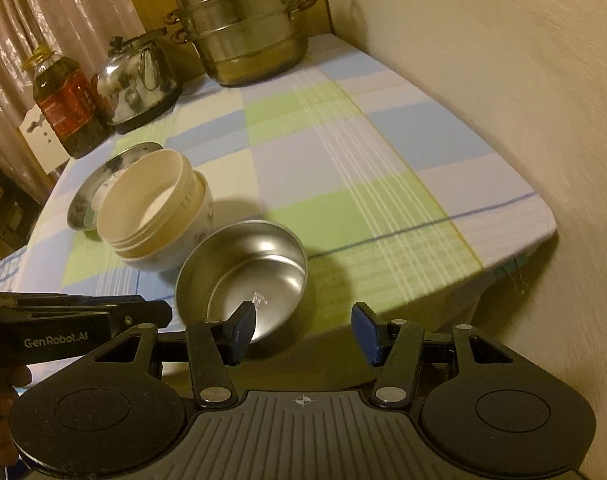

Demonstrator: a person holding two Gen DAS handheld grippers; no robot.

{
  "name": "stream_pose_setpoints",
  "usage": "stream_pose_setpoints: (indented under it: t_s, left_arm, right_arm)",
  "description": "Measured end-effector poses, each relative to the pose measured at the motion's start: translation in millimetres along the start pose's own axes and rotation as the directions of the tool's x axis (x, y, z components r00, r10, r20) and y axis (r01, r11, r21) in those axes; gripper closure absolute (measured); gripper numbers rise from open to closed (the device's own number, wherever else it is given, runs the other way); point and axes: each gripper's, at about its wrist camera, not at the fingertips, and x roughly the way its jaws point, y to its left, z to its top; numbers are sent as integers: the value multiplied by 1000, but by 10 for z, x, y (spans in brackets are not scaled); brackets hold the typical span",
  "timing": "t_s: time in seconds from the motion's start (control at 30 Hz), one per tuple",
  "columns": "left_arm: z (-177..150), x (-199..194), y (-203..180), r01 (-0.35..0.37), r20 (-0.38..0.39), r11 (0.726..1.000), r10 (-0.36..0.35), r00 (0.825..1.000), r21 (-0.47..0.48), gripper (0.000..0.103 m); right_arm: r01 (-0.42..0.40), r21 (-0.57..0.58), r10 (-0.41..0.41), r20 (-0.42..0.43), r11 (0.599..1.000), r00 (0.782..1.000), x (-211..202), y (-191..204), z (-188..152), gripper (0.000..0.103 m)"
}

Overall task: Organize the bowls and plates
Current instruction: 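Reach both tools to the small steel bowl and close on its rim, then carry the steel bowl with both tools toward the stacked bowls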

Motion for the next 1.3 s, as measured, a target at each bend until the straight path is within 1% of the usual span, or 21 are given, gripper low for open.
stream_pose_setpoints:
  t_s: [0.17,0.23,0.27,0.37,0.43,0.47,0.5,0.53,0.57,0.6,0.7,0.8,1.1,1.3]
  left_arm:
    - [64,131,3,-17,-6,1000,17,1000,-9,79]
    - [78,178,3,-30,-11,1000,30,1000,-6,79]
    - [85,203,2,-34,-11,999,34,999,-4,79]
    - [107,281,-4,-42,-18,999,42,999,-3,83]
    - [118,327,0,-44,-27,999,44,999,-6,85]
    - [121,340,0,-43,-29,999,43,999,-6,88]
    - [123,351,-1,-44,-30,999,44,999,-4,89]
    - [124,358,-7,-47,-30,999,47,998,0,89]
    - [126,366,-6,-48,-30,999,48,998,1,89]
    - [125,374,-2,-48,-31,999,48,998,1,89]
    - [121,385,3,-50,-32,999,50,998,5,92]
    - [113,399,4,-53,-36,999,53,998,8,94]
    - [103,394,4,-44,-41,999,45,998,16,94]
    - [90,337,-17,-33,-33,999,33,999,21,94]
  right_arm:
    - [-6,-17,6,0,1000,1000,200,-7,72,57]
    - [-4,-24,3,-7,1000,1000,283,-15,94,63]
    - [-3,-24,3,-8,1000,1000,317,-18,103,64]
    - [0,-25,-1,-12,1000,1000,399,-34,125,68]
    - [0,-25,-1,-15,1000,1000,436,-50,140,73]
    - [1,-25,-1,-17,1000,1000,451,-54,145,75]
    - [1,-26,-2,-18,1000,1000,457,-59,146,79]
    - [1,-29,-1,-20,1000,1000,469,-60,152,83]
    - [2,-30,-2,-21,1000,1000,474,-57,153,84]
    - [4,-32,-4,-21,999,1000,479,-56,154,88]
    - [-1,-34,0,-28,999,1000,505,-54,154,95]
    - [6,-43,-7,-27,999,1000,515,-44,148,97]
    - [14,-34,-15,-26,999,1000,499,-46,147,98]
    - [15,-26,-15,-10,1000,1000,408,-52,152,98]
